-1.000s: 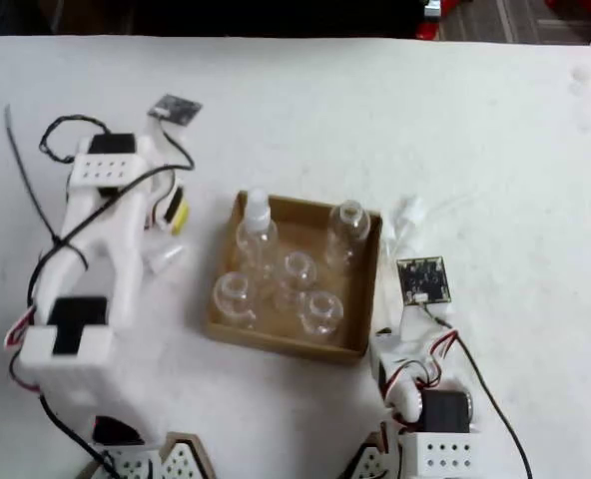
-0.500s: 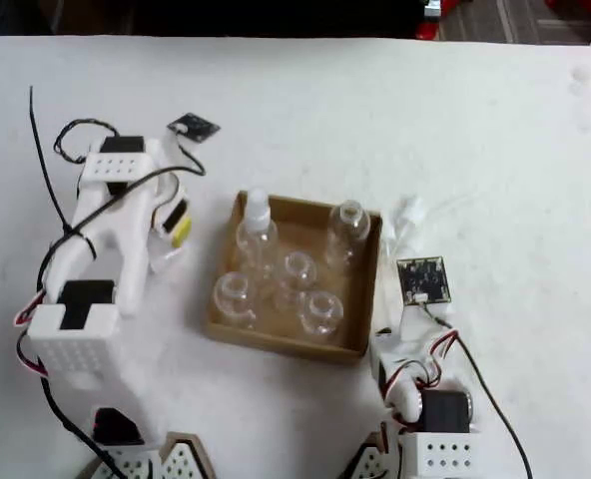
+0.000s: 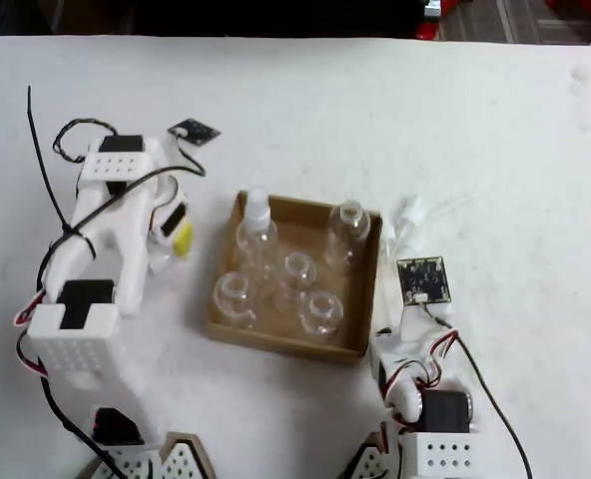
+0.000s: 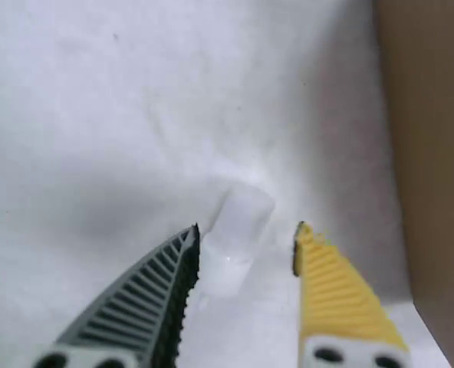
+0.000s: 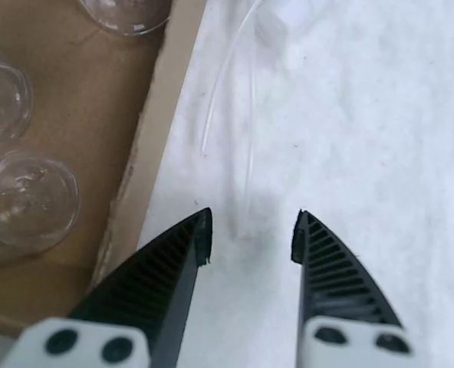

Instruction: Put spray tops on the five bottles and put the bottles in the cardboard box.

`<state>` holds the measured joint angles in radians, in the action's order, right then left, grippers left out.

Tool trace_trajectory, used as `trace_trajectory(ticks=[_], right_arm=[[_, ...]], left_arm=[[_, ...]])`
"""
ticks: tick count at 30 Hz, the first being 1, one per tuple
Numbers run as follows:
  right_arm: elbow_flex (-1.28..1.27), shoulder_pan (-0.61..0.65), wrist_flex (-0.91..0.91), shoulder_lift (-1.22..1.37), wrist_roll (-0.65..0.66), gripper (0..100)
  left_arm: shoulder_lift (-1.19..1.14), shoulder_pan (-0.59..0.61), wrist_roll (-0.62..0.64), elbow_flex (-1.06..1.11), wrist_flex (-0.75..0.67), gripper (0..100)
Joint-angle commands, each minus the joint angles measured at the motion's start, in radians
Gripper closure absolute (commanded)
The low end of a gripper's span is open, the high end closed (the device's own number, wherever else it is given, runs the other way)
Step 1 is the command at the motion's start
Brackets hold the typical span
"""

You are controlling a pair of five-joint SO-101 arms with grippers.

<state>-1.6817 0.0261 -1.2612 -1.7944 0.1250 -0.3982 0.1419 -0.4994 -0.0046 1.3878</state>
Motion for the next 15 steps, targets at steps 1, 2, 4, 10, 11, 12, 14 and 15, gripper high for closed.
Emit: trace_trajectory(ticks=[1, 2, 4, 10, 11, 12, 14, 15], right_arm=[[-0.009, 0.001, -0.008, -0.004, 0.003, 84.7], [-0.009, 0.001, -0.008, -0.004, 0.003, 84.7], [-0.009, 0.001, -0.008, -0.004, 0.003, 84.7], [-0.009, 0.001, -0.008, -0.004, 0.003, 84.7], [-0.009, 0.001, -0.008, -0.004, 0.003, 84.7], [-0.009, 0.001, -0.008, -0.004, 0.003, 84.7], [-0.009, 0.001, -0.008, -0.004, 0.003, 84.7], [-0.009, 0.001, -0.008, -0.004, 0.003, 84.7]], left_arm=[[0.019, -0.001, 0.002, -0.035, -0.006, 74], [0.018, -0.001, 0.002, -0.035, -0.012, 75], [-0.002, -0.001, -0.005, -0.037, -0.014, 76], [-0.093, 0.010, -0.008, -0.048, -0.058, 84], [-0.096, 0.010, -0.008, -0.048, -0.054, 86], [-0.094, 0.010, -0.008, -0.048, -0.052, 88], [-0.093, 0.004, -0.008, -0.048, -0.052, 92], [-0.093, 0.002, -0.008, -0.048, -0.051, 94]])
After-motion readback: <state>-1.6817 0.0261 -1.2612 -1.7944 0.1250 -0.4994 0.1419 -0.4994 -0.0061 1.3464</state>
